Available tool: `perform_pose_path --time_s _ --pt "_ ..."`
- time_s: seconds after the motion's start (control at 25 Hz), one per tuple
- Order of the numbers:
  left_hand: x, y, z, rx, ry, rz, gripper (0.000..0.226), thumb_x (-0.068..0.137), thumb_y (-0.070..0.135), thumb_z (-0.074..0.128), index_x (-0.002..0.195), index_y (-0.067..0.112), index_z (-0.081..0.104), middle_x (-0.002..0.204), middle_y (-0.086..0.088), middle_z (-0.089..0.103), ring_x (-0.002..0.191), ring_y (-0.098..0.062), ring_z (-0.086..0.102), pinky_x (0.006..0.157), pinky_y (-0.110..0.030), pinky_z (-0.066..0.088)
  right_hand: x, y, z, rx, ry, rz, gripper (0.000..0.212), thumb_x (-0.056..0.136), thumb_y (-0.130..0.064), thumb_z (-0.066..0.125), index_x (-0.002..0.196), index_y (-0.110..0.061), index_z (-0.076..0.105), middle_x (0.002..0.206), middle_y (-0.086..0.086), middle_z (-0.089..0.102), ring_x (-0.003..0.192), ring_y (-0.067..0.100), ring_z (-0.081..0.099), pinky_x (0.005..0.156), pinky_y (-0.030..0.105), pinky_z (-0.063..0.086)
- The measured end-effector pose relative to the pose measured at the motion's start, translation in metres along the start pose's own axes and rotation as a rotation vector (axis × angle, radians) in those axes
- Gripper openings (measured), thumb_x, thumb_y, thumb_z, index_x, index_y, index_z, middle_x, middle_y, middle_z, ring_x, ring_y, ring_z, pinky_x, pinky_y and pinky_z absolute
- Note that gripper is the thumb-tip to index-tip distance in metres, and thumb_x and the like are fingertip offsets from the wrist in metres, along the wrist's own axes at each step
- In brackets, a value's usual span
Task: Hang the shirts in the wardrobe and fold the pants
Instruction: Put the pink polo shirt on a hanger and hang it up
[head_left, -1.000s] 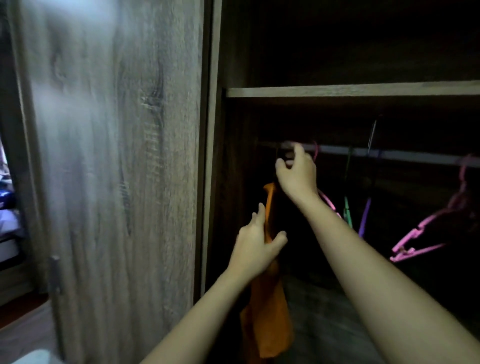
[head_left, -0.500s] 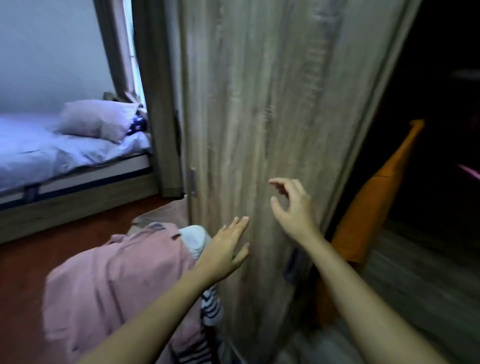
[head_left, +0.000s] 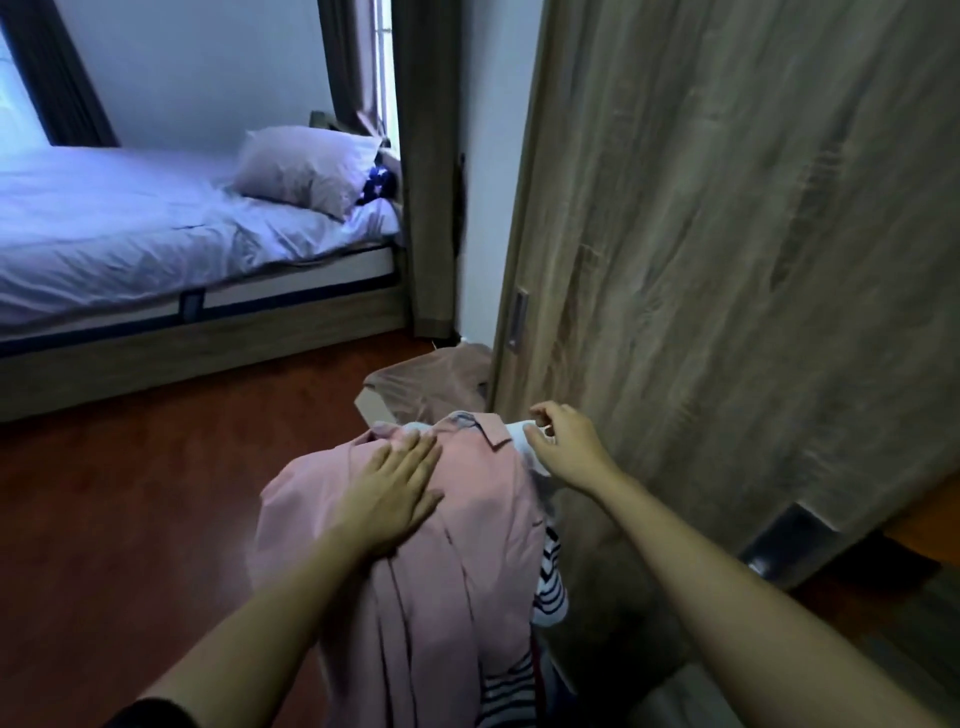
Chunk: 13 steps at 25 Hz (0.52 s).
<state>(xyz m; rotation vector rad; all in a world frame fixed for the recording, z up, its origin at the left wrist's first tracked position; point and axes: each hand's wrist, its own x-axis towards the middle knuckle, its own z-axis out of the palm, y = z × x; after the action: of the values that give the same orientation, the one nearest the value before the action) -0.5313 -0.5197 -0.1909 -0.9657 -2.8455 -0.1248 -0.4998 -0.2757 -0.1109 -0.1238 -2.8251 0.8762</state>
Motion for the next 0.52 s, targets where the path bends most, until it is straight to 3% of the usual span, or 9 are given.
perform_pose_path --time_s 0.12,0.28,0.4,0.52 --pt "0.0 0.002 0.002 -0.043 -0.024 -0.004 0.066 0.099 0.045 0.009 0.132 0.007 0.051 0.138 -0.012 0.051 0.124 -0.029 0.052 0.1 -0.041 0.031 0.035 -0.013 0.022 -0.044 -0.093 0.128 0.042 0.094 -0.038 0.046 0.115 -0.004 0.059 0.12 0.02 0.061 0.111 0.032 0.057 0.092 0.032 0.042" --pt "0.002 0.0 0.011 -0.053 0.035 0.015 0.063 0.099 0.044 0.011 0.131 0.009 0.053 0.136 -0.01 0.053 0.123 -0.026 0.053 0.102 -0.039 0.029 0.08 -0.033 0.056 -0.161 -0.325 0.318 0.073 0.091 -0.06 0.031 0.136 -0.002 0.041 0.141 0.025 0.043 0.127 0.038 0.044 0.105 0.039 0.037" --pt "0.002 -0.002 0.019 -0.026 0.165 0.054 0.061 0.099 0.044 0.014 0.13 0.011 0.055 0.135 -0.008 0.055 0.123 -0.024 0.053 0.103 -0.038 0.029 0.094 -0.043 0.071 -0.142 -0.326 0.365 0.061 0.084 -0.04 0.053 0.13 0.0 0.048 0.134 0.024 0.05 0.118 0.036 0.053 0.091 0.032 0.044" --pt "0.004 -0.003 0.021 0.029 0.279 0.061 0.06 0.099 0.043 0.016 0.128 0.012 0.057 0.133 -0.006 0.057 0.123 -0.023 0.054 0.104 -0.037 0.029 0.096 -0.043 0.068 -0.123 -0.272 0.406 0.056 0.077 -0.02 0.057 0.129 -0.002 0.047 0.13 0.02 0.052 0.115 0.034 0.055 0.092 0.032 0.046"
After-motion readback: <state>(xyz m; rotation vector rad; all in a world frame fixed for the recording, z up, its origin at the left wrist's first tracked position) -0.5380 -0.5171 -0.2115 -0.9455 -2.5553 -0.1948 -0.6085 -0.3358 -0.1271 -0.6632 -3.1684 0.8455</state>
